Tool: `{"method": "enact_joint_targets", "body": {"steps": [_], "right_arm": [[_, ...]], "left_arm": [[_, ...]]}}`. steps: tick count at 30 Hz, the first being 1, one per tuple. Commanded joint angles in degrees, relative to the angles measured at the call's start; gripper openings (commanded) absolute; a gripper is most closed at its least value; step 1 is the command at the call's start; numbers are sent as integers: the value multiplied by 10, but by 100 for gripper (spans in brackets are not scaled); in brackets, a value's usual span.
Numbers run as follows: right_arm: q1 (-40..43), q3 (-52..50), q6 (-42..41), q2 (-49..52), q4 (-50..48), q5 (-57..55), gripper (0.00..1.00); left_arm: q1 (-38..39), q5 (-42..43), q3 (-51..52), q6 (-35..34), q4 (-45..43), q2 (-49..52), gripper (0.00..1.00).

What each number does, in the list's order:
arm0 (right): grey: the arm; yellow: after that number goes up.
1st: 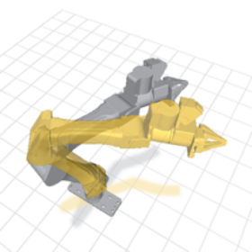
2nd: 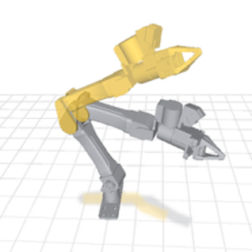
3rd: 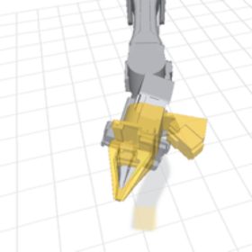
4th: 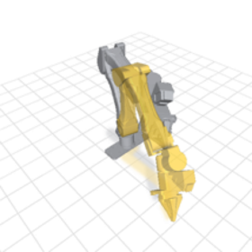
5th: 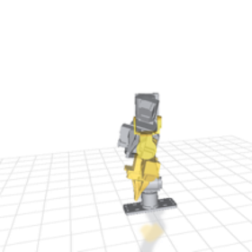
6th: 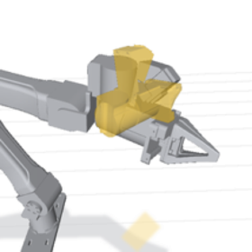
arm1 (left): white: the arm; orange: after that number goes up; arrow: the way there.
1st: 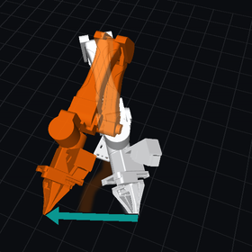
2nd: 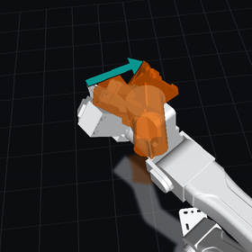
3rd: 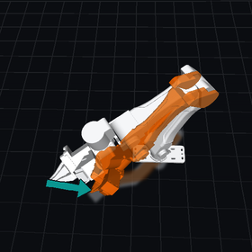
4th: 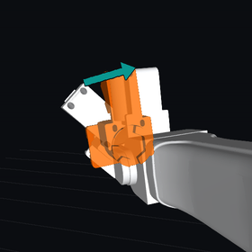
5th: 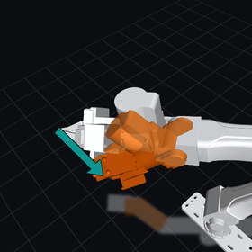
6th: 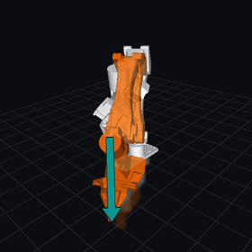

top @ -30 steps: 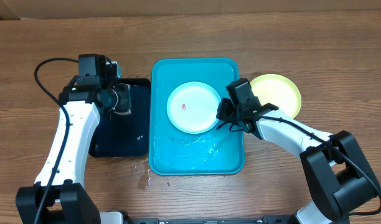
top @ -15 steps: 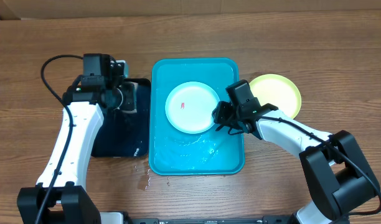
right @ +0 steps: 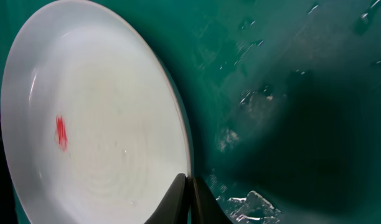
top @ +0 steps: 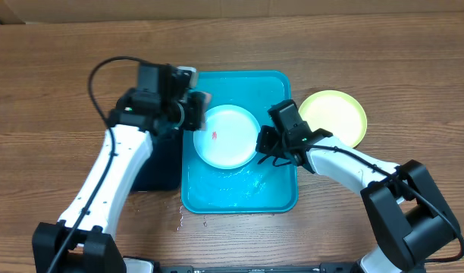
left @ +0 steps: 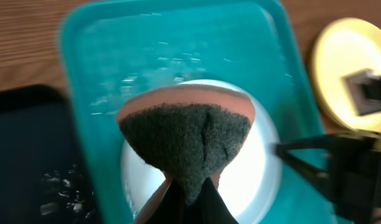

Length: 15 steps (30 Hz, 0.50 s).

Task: Clean dirty plates on tray and stack at the side
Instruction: 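Carry the sponge right onto the white plate with left gripper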

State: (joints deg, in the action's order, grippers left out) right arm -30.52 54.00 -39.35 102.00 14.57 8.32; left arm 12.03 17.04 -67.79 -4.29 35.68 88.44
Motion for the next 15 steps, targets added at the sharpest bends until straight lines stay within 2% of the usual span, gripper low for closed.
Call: {"method": "enact_joint_targets", "body": {"steps": [1,5,12,15], "right_arm": [[-8,4,1,7,10,4,4],[-8,4,1,7,21,23,4],[-8,4,1,7,23,23,4],[-7,4,2,3,23,25,13]], "left_arm": [[32,5,-12,-11,-2,1,4],[64,-37,-12,-32,3,16,4],[71,-52,-12,-32,-4,50,5],[71,-52,-12,-33,-9,60,6]]}}
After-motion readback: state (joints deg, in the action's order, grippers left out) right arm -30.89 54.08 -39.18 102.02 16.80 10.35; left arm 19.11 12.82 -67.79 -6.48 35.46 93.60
